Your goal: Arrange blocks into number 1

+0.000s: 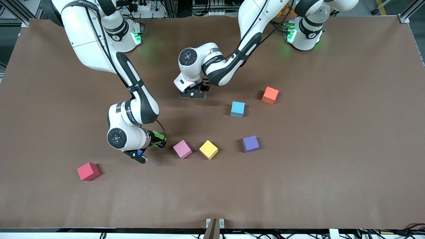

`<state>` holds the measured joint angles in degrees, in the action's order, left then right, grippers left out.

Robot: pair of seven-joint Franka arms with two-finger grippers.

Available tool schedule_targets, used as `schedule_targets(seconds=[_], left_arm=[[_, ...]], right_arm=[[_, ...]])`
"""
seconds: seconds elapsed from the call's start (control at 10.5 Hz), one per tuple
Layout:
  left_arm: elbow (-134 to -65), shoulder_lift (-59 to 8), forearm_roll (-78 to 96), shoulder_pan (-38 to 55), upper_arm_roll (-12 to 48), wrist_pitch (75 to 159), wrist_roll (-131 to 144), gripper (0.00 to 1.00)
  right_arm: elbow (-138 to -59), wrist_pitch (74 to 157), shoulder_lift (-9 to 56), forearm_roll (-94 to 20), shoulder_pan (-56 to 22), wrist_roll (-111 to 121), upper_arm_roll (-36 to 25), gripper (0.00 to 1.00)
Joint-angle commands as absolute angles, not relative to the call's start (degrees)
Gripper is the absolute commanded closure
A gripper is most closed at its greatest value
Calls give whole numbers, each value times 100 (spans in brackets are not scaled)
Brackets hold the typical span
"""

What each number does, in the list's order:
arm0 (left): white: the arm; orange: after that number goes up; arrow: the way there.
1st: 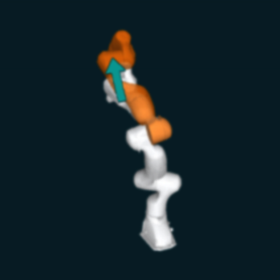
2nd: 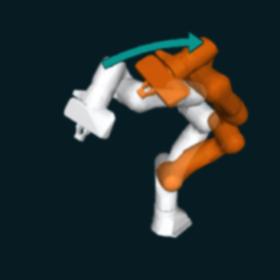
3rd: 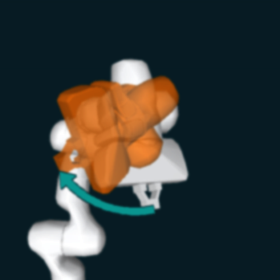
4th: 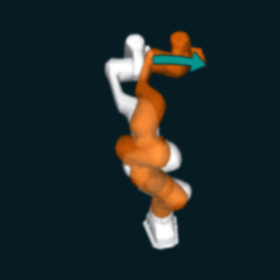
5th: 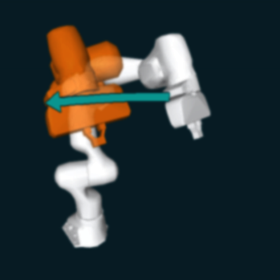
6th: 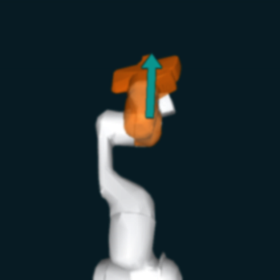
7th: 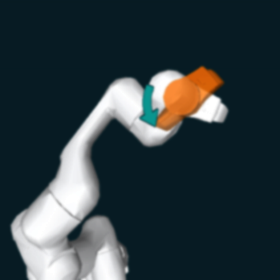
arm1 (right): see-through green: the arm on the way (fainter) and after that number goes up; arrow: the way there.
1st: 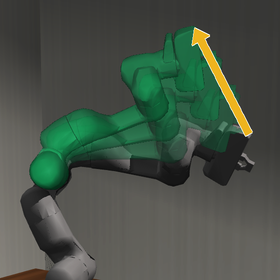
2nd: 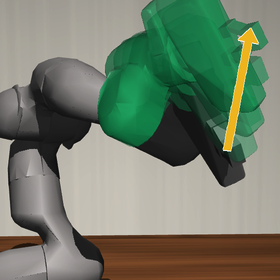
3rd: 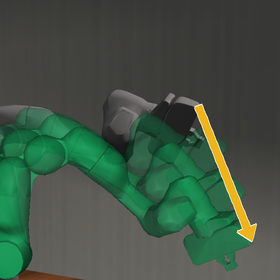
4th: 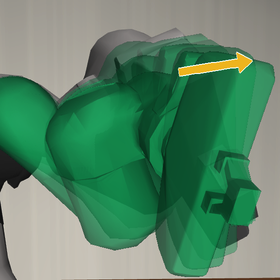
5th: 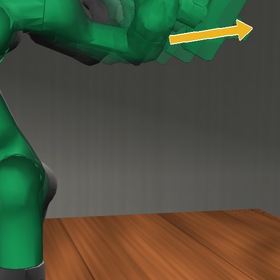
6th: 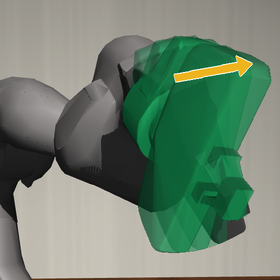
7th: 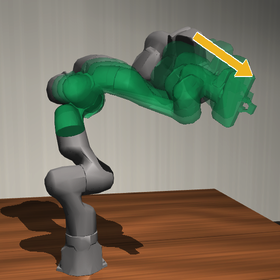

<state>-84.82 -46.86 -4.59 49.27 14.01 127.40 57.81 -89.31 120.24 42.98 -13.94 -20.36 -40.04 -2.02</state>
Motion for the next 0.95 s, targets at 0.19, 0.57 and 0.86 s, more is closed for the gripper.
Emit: schedule_targets(seconds=[0.19,0.57,0.86], left_arm=[[-8332,-4790,-255,4966,1354,12595,6389,100],[-8332,-4799,-369,5019,1318,12603,6311,78],[-8332,-4738,-422,5089,1310,12639,6381,0]], right_arm=[[-8930,11804,4018,-1459,-1829,-3421,-132,45],[-9175,11452,3350,-1450,-1644,-3034,-141,44],[-9509,11461,3007,-1450,-1670,-2760,-141,43]])
